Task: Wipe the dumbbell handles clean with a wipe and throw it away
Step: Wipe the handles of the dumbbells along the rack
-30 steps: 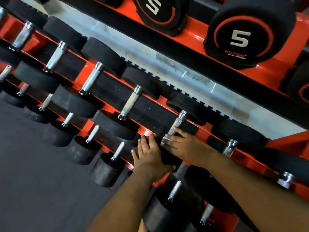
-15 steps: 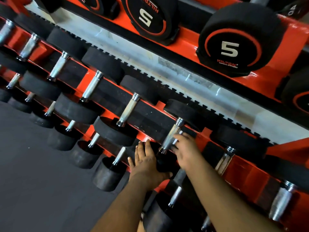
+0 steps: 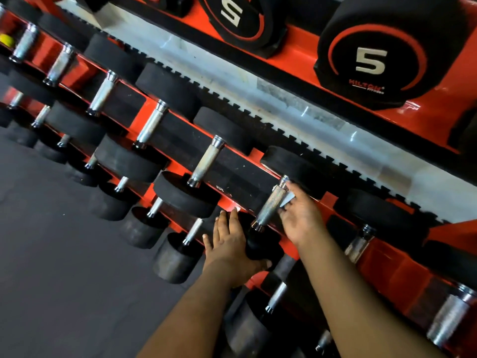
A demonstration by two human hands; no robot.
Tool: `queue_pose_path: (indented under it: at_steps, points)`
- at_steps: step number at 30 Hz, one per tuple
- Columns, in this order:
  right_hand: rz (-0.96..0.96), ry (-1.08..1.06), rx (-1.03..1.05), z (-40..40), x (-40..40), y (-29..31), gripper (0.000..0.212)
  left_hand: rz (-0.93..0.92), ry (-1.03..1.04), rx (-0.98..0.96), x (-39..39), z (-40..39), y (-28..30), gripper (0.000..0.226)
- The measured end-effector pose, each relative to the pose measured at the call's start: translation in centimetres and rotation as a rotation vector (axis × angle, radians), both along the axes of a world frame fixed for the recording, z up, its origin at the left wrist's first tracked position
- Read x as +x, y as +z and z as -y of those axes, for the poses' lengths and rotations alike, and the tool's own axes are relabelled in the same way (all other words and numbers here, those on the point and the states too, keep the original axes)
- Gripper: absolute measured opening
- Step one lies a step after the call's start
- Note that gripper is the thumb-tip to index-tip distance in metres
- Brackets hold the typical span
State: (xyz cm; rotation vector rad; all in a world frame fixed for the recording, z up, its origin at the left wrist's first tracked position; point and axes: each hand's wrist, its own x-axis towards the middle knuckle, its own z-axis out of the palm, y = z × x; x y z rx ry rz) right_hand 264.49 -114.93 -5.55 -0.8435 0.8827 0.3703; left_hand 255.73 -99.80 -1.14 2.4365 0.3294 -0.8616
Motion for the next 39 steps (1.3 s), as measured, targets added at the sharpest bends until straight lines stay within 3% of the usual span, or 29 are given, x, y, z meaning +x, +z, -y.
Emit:
queue_pose_path:
  at_steps: [2,5,10,16,20,23,26,35,37,39]
  points:
    - [0.000,0.112,0.011,-0.7,-0.7,-0.6,0.041,0.006,-0.004,-0.009,0.0,-0.1,-0.1,0.146]
    - [-0.048,0.296,-0.012,-1.0,-3.3,-1.1,0.027,0.002,-0.009,-0.022,0.0,-0.1,-0.2,0.144]
    - [-0.036,0.500,-0.501,-0.7,-6.2,-0.5,0.014,0.001,-0.019,-0.038,-0.2,-0.1,0.0,0.142]
    - [0.074,0.274,-0.617,-2.2,-7.9,3.2,0.014,0.076,-0.050,-0.052,-0.9,-0.8,0.4,0.141]
    - [0.256,0.319,-0.752,-3.6,-7.0,4.1,0.023,0.276,-0.121,0.009,-1.1,-4.5,0.7,0.123]
    - [0.411,0.491,-0.855,-6.0,-5.2,4.8,0.030,0.391,-0.152,0.111,-0.1,-8.2,0.9,0.111]
    - [0.577,0.671,-1.025,-8.9,-3.1,4.3,0.032,0.377,-0.111,0.187,1.5,-11.8,0.3,0.113]
    - [1.127,1.091,-1.650,-15.7,3.8,1.6,0.039,0.235,-0.041,0.066,7.0,-15.8,-0.7,0.130]
    - [1.093,1.341,-1.796,-15.6,4.9,0.7,0.042,0.206,-0.020,0.036,7.9,-15.7,-0.7,0.135]
    - [1.190,1.654,-1.855,-15.1,5.1,0.2,0.055,0.180,-0.003,0.010,8.7,-15.7,-0.9,0.139]
